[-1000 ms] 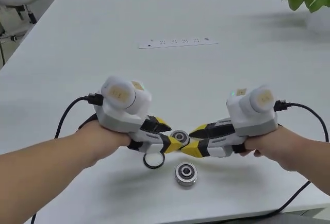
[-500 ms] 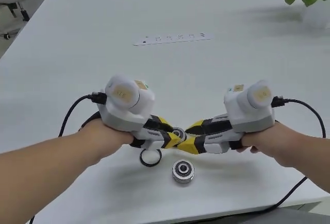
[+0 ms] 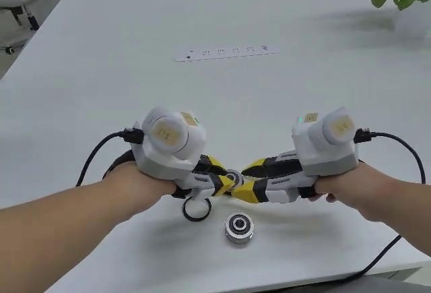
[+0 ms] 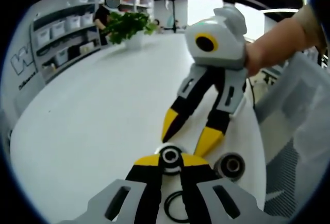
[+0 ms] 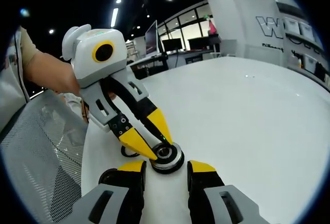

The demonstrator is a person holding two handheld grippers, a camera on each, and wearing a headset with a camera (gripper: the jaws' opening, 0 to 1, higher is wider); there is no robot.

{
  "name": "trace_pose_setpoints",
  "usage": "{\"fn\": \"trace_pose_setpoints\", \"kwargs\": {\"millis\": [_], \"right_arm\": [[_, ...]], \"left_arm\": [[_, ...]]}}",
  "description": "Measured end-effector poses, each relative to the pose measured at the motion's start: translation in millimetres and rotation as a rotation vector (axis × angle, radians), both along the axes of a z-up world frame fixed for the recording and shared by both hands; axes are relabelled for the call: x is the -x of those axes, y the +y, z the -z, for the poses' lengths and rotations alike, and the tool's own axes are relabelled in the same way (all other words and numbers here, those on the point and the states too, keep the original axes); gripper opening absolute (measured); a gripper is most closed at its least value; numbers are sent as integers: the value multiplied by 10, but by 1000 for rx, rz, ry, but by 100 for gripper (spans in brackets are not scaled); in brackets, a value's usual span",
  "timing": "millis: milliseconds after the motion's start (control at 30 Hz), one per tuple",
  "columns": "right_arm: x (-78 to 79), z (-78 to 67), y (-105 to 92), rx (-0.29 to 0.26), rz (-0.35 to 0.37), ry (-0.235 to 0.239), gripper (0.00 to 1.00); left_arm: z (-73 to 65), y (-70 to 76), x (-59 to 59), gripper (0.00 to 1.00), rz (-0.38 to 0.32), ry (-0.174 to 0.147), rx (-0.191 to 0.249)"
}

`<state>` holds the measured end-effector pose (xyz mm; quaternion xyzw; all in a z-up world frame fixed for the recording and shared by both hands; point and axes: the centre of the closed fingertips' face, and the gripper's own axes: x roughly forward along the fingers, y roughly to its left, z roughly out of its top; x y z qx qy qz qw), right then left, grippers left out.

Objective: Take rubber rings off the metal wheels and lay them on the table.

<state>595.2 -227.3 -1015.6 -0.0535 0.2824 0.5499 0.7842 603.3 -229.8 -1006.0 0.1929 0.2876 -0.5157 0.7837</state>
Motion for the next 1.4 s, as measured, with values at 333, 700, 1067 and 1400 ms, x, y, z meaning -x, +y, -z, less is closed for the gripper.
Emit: {"fn": "trace_pose_setpoints", "kwargs": {"millis": [333, 700, 1067, 1400], "right_arm": [[9, 24, 39, 29, -19, -40, 25], [31, 51, -28, 54, -20, -48, 18], [36, 59, -85, 72, -5, -50, 5], [18, 46, -121, 57, 37, -13, 0]], "left_arm": [[-3, 5, 12, 14, -19, -1, 5], [-3, 9, 15, 14, -29, -6, 15], [2, 12, 9, 14, -35, -11, 14], [2, 9, 15, 14, -38, -14, 12]]}}
